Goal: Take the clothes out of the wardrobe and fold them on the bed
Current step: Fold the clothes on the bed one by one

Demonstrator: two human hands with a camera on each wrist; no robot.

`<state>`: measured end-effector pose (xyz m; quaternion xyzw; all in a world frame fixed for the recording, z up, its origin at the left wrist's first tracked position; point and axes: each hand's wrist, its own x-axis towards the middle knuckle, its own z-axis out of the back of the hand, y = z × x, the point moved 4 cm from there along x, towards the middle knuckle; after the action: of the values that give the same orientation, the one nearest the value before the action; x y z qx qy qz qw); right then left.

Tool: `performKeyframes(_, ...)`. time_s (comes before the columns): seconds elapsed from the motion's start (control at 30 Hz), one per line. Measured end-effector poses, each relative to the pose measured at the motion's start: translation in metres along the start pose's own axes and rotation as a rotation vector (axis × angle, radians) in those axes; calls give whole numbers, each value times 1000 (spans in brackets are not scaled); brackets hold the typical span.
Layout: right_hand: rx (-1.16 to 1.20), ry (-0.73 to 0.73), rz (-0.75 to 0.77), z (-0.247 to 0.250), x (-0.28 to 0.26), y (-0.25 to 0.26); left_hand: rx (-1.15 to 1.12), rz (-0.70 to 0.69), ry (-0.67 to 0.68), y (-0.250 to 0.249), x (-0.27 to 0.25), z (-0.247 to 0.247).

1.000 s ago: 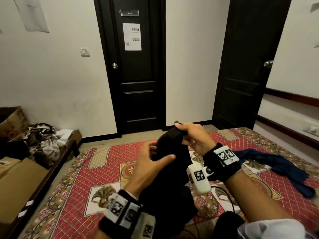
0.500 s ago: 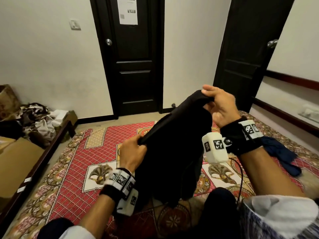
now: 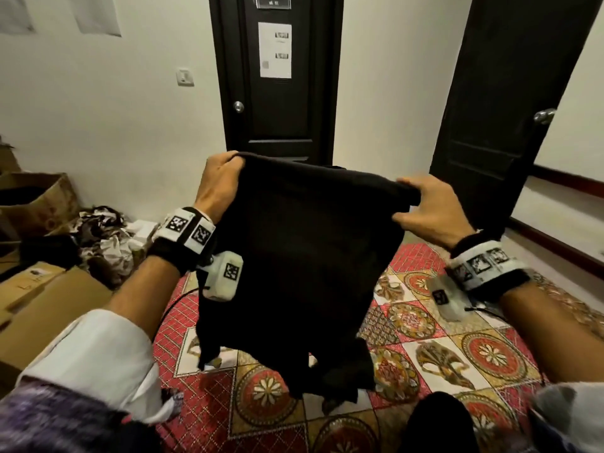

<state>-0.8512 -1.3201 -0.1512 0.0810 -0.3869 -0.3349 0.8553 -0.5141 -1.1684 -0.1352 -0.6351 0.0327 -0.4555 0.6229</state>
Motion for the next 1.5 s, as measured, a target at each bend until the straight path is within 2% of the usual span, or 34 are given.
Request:
performKeyframes(0.07,-49,-114,-28,-7,-7,1,16,-14,33,-3,-2,2)
performKeyframes(0.17,82,-237,-212,-3,-3,-8,167,-63,117,0,-14,9)
performKeyframes(0.27,194,-379,-288,17,11,-6,349,-76,302,27,-43,11)
performKeyframes(0.33,244,-427,-295,28,21,4,404,10,453,61,-73,7)
performKeyframes(0.4,321,-423,-304,31,30,15,393,126,574,95,-106,-2)
performKeyframes(0.47,401,-400,-287,25,34,27,327,200,636,113,-137,-13)
performKeyframes(0.63,417,-348,-277,8,33,37,61,199,702,118,-177,-55)
performKeyframes(0.73,440,-430,-305,18,36,21,-40,228,605,127,-188,-69)
performKeyframes(0.8,398,-482,-288,29,36,8,24,211,464,141,-197,-68)
performKeyframes(0.87,368,-505,-273,32,34,-5,49,263,405,158,-210,-66)
performKeyframes(0.97,320,-490,-253,35,27,-3,-6,300,507,167,-232,-71)
performKeyframes(1.07,268,-491,-270,42,20,1,59,146,545,150,-241,-57)
performKeyframes(1.13,233,-501,-301,48,20,-7,125,127,583,129,-226,-34)
performKeyframes(1.2,199,-491,-326,51,22,-16,284,104,652,118,-194,1)
performKeyframes(1.27,185,-482,-343,55,24,-19,563,52,650,114,-150,43)
performKeyframes(1.33,186,-507,-338,60,26,-17,823,39,562,106,-107,85)
performKeyframes(1.4,174,-524,-307,66,31,-9,972,86,401,89,-72,130)
performKeyframes(1.5,140,-537,-212,75,41,8,1002,94,142,45,-33,182)
